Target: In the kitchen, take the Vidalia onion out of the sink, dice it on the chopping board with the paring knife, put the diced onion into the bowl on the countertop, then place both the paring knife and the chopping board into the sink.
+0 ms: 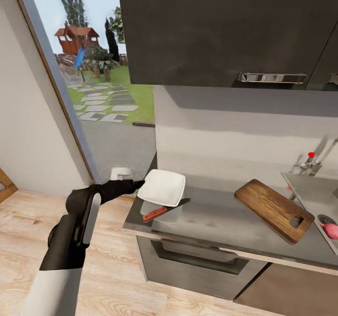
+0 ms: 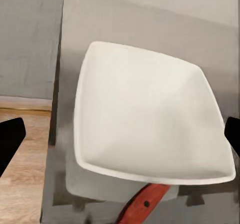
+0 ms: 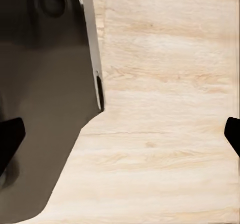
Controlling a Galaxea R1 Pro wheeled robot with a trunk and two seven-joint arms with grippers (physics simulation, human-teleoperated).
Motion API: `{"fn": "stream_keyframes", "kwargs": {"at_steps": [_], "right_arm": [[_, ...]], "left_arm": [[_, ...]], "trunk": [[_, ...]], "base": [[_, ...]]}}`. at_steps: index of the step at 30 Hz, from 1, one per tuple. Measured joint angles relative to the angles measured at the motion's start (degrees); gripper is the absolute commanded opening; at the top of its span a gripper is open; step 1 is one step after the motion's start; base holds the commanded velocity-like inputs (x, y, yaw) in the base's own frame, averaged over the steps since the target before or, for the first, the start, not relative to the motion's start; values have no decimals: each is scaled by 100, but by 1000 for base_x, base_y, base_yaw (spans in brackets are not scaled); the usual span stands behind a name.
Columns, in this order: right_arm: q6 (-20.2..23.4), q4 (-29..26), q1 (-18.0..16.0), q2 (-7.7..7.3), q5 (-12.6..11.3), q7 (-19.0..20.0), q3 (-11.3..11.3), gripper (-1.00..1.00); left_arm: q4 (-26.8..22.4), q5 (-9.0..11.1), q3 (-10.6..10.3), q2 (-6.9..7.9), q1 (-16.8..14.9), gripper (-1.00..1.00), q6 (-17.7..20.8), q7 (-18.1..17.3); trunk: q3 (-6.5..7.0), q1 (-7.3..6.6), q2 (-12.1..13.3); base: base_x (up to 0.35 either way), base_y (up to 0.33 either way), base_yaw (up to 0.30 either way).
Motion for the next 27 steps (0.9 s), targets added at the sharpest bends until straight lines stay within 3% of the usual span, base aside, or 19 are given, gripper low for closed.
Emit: {"fn": "stream_keyframes", "kwargs": {"at_steps": [2,4,8,9,11,14,16,18,23,27], "right_arm": [[-30,-5,0,-173,-2,5,-289,100],[-44,-10,0,-384,-1,17,-531,100],[-53,-37,0,-495,1,21,-650,100],[-53,-38,0,-501,1,21,-653,100],[-54,-43,1,-514,1,22,-664,100],[-63,-50,2,-529,1,23,-673,100],[-80,-69,2,-618,0,25,-680,100],[-89,-89,2,-694,0,21,-680,100],[-154,-98,2,-836,-3,17,-716,100],[-499,-96,2,-873,-1,27,-1055,100]], "left_arm": [[-202,-7,-134,52,350,100,5,-4],[-316,-13,-189,260,679,100,4,-20],[-369,-5,-170,694,1013,100,-50,-121],[-372,1,-139,745,1030,100,-60,-164],[-376,-3,53,884,1066,100,-93,-416],[-379,2,322,953,1083,100,-114,-900],[-386,5,599,977,1089,100,-124,-1477],[-385,6,710,987,1091,100,-137,-1773],[-382,-5,734,994,1095,100,-155,-1838],[-382,-22,733,994,1094,100,-241,-1842]], "trunk": [[-1,0,0],[0,0,0],[0,0,0],[0,0,0],[0,0,0],[0,0,0],[0,0,-1],[0,0,0],[0,0,0],[0,0,0]], "base": [[0,0,0],[0,0,0],[0,0,-3],[0,0,-70],[0,0,-156],[0,140,-232],[0,287,-272],[0,299,-279],[0,229,-281],[0,278,-281]]}}
